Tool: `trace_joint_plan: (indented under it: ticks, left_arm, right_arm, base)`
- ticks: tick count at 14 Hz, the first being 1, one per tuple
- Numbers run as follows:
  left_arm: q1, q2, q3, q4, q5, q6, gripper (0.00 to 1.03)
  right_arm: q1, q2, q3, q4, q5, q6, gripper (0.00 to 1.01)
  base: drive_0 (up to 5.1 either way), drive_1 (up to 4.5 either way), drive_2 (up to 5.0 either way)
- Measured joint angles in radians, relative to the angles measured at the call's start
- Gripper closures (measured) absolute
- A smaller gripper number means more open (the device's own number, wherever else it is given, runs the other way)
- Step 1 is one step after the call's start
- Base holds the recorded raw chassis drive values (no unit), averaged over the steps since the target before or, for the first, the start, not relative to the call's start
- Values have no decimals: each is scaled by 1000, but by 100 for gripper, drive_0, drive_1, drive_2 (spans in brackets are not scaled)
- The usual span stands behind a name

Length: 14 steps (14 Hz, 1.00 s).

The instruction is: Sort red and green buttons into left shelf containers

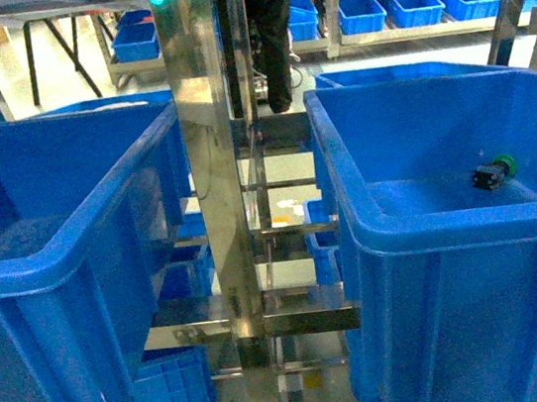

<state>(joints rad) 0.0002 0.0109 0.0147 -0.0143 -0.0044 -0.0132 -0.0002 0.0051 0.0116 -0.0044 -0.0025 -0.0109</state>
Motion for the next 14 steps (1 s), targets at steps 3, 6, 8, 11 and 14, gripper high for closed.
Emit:
trace_joint_plan:
  ticks: [3,6,8,11,14]
  left_arm:
    - [-1,0,0,11,4,2,101]
    - [-1,0,0,11,4,2,74]
    - [-1,0,0,11,4,2,48]
    - [-1,0,0,11,4,2,10]
    - [-1,0,0,11,4,3,5]
  right_arm:
    - [0,0,0,0,2,0,99]
    - [0,0,0,1,3,0,74]
    - [0,0,0,1,2,0,48]
    - [0,0,0,1,2,0,10]
    - [0,0,0,1,2,0,3]
  base:
    - [0,0,0]
    - [0,0,0]
    - [0,0,0]
    - [0,0,0]
    - [0,0,0]
